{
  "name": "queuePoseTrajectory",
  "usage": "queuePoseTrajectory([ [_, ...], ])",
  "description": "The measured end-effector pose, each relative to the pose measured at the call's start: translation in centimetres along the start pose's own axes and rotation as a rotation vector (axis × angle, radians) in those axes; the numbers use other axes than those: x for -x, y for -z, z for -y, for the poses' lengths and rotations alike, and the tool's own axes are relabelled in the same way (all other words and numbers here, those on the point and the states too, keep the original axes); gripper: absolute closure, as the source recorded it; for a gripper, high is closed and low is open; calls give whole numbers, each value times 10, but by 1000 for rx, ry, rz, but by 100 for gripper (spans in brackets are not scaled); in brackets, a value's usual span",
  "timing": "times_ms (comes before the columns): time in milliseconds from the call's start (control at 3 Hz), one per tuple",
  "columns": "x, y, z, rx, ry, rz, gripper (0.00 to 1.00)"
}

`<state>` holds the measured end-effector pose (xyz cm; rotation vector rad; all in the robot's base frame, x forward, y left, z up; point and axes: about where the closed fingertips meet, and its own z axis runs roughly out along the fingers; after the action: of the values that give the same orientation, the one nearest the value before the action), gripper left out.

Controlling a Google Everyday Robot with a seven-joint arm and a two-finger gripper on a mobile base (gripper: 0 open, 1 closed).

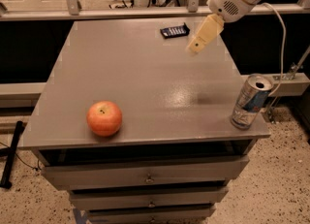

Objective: Move rxbar blueberry near apple

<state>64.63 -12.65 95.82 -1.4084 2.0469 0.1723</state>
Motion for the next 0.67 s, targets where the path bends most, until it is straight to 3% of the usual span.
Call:
queuePoseTrajectory([
  [333,0,-4,3,-12,-22,22,0],
  [667,3,-38,24,-34,-80,84,0],
])
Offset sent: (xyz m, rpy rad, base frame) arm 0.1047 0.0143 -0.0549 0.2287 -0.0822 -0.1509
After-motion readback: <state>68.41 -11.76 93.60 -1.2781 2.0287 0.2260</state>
